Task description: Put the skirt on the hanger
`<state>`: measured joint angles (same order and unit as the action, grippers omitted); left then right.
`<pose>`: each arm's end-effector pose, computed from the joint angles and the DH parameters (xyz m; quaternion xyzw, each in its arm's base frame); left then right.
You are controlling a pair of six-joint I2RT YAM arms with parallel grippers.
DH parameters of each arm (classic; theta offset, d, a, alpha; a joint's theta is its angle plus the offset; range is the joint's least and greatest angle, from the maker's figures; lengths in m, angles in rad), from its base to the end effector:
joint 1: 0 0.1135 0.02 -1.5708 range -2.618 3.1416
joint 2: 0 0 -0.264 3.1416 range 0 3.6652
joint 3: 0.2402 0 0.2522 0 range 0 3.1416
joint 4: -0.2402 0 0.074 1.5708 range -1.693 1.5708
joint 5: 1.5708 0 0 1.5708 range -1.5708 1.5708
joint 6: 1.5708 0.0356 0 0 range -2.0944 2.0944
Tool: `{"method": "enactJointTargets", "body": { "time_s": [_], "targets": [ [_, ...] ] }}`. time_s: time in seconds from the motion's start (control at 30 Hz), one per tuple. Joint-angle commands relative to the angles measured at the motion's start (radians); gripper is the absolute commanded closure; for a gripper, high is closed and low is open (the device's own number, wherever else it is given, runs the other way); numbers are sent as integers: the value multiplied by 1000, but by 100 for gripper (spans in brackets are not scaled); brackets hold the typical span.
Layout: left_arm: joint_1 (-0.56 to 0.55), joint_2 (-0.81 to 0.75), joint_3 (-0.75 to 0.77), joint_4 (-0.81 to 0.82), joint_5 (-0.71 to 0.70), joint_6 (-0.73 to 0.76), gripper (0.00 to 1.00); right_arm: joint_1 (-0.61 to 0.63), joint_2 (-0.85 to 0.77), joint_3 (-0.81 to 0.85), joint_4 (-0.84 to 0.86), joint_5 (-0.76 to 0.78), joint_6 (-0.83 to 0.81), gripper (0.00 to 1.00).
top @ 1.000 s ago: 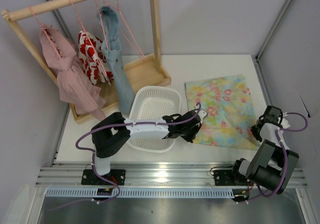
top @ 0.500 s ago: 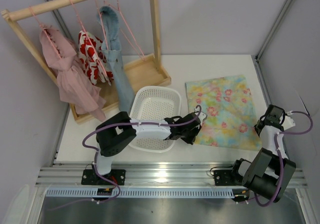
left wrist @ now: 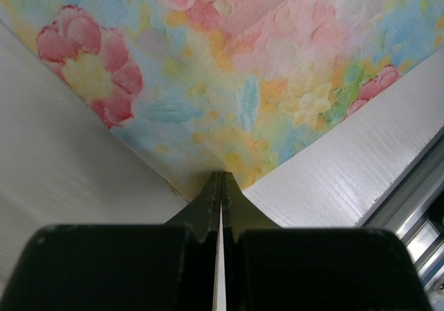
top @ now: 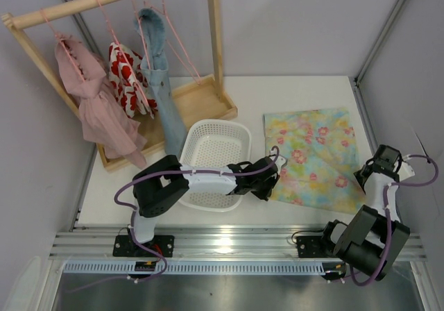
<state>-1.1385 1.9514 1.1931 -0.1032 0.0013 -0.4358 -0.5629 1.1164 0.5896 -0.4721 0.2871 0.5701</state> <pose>0.1711 -0.3710 0.1505 0.3230 0.8804 -0.2464 0.2447 0.1676 -0.1177 0.1885 0.5436 0.7795 -0.1362 0.2797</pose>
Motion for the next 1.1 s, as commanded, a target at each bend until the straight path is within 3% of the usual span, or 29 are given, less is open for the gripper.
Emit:
{"method": "enactJointTargets", "body": {
  "time_s": [0.0, 0.17, 0.3, 0.4, 0.63, 0.83, 1.07],
  "targets": [
    [3, -38, 13, -75, 3, 19, 100, 8, -33, 113, -39, -77, -61, 41],
    [5, -129, 74, -108, 68, 69, 99, 104, -112, 260, -59, -183, -81, 32],
    [9, -175, 158, -165, 63, 101, 95, 330, -81, 274, 4, -149, -53, 34],
    [20, -187, 213, -174, 62, 108, 92, 421, 11, 256, 84, -112, -47, 38],
    [23, -95, 240, -47, 3, 91, 91, 428, 247, 211, 237, -103, 16, 62],
    [23, 24, 240, -1, -33, 51, 100, 411, 445, 277, 253, -83, 5, 86],
    [22, 130, 261, -12, -9, 25, 100, 348, 577, 317, 280, -134, 10, 93]
  ]
}}
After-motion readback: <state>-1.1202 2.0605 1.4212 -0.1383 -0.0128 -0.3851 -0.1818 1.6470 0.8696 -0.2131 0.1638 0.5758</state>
